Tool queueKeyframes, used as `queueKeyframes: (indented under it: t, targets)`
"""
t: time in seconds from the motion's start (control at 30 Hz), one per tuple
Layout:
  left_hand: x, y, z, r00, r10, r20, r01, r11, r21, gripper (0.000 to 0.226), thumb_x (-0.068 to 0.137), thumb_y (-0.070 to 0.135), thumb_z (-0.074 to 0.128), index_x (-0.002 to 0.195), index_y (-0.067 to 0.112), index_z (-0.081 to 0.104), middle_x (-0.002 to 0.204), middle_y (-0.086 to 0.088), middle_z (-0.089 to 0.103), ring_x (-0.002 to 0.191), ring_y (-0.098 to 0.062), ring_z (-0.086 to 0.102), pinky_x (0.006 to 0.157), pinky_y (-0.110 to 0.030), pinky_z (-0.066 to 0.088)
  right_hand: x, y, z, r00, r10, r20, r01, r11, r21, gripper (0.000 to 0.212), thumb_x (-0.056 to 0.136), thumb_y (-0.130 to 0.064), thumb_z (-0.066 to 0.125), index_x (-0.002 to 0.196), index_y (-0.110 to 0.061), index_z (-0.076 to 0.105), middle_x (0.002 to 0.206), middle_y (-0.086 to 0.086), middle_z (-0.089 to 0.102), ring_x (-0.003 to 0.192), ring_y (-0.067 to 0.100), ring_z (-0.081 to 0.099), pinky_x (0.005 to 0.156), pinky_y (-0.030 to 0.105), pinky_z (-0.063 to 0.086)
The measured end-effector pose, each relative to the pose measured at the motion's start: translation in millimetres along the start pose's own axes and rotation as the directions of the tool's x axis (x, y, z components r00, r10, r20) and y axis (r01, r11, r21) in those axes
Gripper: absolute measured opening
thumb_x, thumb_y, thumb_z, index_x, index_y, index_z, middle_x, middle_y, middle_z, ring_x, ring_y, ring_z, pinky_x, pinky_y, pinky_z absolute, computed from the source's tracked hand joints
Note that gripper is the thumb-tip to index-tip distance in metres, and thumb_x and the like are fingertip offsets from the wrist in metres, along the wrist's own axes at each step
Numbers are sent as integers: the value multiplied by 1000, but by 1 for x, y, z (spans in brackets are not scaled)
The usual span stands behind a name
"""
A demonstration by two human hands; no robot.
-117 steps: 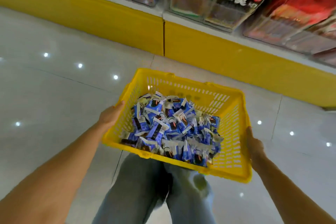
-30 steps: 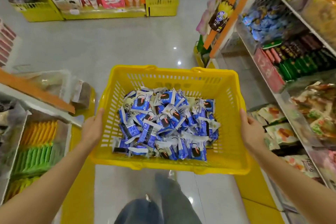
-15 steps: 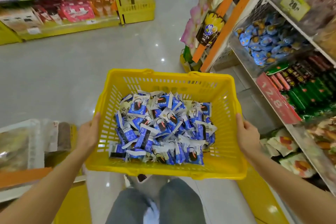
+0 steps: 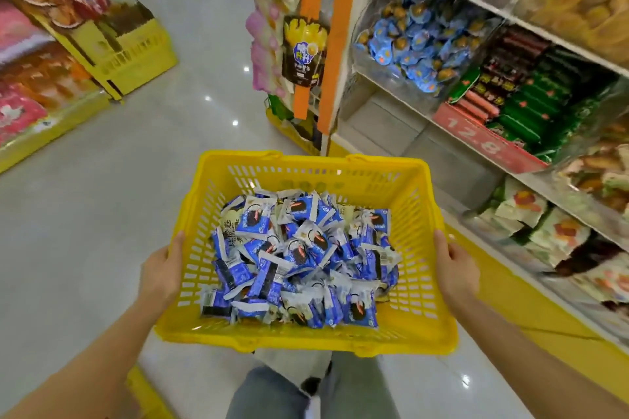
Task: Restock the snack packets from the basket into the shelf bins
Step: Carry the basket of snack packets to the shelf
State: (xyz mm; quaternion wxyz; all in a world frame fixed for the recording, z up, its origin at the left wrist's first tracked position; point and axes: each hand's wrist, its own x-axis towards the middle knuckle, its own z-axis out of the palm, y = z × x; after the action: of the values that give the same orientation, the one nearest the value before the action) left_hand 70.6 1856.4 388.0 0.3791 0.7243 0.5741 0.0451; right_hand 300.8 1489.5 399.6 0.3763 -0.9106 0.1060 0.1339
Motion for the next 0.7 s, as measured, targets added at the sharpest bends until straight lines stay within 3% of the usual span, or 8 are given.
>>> queueKeyframes:
  t: [0.17,0.33,0.7]
  targets:
    - [31,52,51,994,46,96,-55,994,95,51,93,57,30,58,24,46,58,3,47,57,-16,43,68,-33,34,37,20,-10,993,107,-52,-106,994,28,52,94,-51,40,63,-9,42,61,12,47,61,23,44,55,33,32]
    - [41,89,98,987,66,144,-86,986,143,60,92,58,31,60,11,51,59,-6,53,58,-22,48,66,-34,37,84,32,-29,988,151,-30,-153,987,-47,55,95,-51,36,62,-8,40,60,13,47,60,26,46,54,33,31]
    - [118,115,152,962,97,255,-157,962,223,63,91,59,28,80,6,59,84,-18,60,79,-30,54,78,-39,40,117,48,12,944,310,-117,-318,946,-65,57,93,-55,36,62,-8,49,59,6,52,56,14,46,48,24,28]
